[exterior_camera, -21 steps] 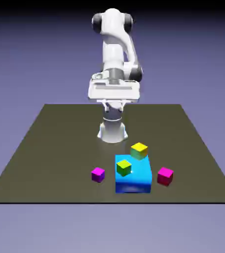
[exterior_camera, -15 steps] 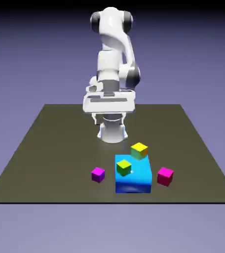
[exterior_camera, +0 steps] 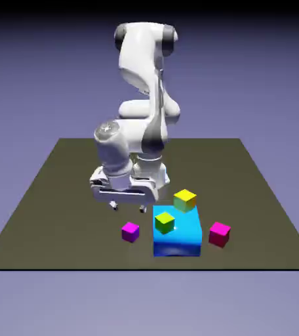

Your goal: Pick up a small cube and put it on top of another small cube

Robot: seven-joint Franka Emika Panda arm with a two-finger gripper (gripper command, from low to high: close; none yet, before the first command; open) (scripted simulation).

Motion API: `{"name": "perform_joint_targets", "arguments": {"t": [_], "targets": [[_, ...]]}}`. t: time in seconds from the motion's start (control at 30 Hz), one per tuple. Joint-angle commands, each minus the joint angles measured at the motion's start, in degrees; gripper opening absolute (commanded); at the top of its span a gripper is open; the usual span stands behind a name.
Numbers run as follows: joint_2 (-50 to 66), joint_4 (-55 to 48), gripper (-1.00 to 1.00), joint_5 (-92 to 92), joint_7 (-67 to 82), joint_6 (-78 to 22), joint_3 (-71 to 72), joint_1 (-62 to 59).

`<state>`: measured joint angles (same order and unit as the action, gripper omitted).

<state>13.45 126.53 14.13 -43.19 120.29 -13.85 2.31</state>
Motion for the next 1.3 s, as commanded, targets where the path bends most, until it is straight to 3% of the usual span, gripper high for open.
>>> {"name": "perform_joint_targets", "arguments": {"t": [0.0, 0.43, 0.6, 0.63, 0.83, 1.07, 1.27], "targets": [[2.08, -1.55, 0.0, 0.64, -0.03, -2.42, -0.62, 0.07], [28.56, -21.35, 0.0, 8.75, -0.46, -33.27, -8.58, 1.0], [30.08, -14.18, 0.0, 11.02, 1.17, -25.02, -7.2, 2.51], [30.08, -14.18, -1.0, 11.02, 1.17, -25.02, -7.2, 2.51], [26.24, -21.7, -1.0, 7.99, 0.32, -33.07, -8.33, -2.08], [20.54, -26.91, -1.0, -7.17, 1.81, -36.73, 6.2, -14.66], [21.91, -30.63, -1.0, -18.72, 0.95, -40.61, 18.66, -17.34]]}}
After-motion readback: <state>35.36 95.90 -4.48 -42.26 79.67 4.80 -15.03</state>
